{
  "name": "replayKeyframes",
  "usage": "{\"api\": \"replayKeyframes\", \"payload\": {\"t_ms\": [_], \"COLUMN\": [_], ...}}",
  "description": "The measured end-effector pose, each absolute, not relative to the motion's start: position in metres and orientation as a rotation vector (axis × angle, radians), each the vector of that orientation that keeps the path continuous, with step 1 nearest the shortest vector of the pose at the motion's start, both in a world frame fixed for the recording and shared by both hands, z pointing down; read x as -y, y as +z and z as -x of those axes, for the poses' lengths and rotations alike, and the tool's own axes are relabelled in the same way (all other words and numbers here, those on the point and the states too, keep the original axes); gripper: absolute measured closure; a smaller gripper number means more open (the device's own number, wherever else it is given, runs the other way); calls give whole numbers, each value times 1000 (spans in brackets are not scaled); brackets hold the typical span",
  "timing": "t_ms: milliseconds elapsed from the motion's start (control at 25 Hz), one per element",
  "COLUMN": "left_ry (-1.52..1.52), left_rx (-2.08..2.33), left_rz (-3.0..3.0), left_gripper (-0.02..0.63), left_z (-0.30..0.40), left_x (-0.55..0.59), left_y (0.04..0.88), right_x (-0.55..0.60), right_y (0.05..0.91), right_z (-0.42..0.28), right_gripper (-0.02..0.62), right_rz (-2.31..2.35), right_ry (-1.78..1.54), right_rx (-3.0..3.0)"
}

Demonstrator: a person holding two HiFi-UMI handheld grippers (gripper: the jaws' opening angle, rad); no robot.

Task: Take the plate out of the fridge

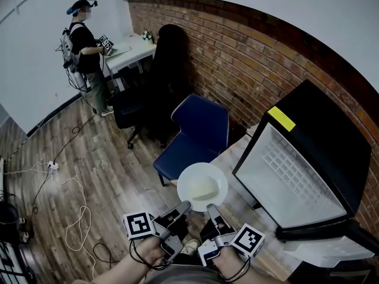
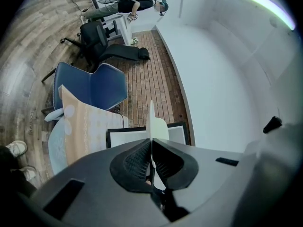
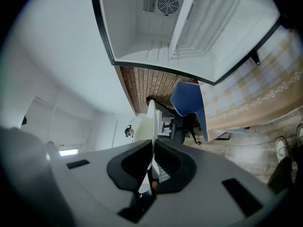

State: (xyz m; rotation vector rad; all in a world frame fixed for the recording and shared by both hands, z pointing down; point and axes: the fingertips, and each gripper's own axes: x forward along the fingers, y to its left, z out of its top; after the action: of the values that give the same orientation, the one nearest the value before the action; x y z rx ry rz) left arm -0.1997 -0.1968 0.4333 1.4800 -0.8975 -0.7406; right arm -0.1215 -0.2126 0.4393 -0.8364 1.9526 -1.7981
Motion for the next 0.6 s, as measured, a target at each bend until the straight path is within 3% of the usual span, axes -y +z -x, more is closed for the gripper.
{"api": "replayKeyframes", "payload": {"t_ms": [600], "left_ry": [-738], "left_rx": [880], "left_rz": [-1458], "left_gripper": [584], "left_z": [195], "left_x": [195], "left_y": [442], "right_x": [213], "right_y": [450], "right_z": [112], "right_gripper": [560], "right_rz": [881], "right_ry": [-1777], "right_rx": [-1983]}}
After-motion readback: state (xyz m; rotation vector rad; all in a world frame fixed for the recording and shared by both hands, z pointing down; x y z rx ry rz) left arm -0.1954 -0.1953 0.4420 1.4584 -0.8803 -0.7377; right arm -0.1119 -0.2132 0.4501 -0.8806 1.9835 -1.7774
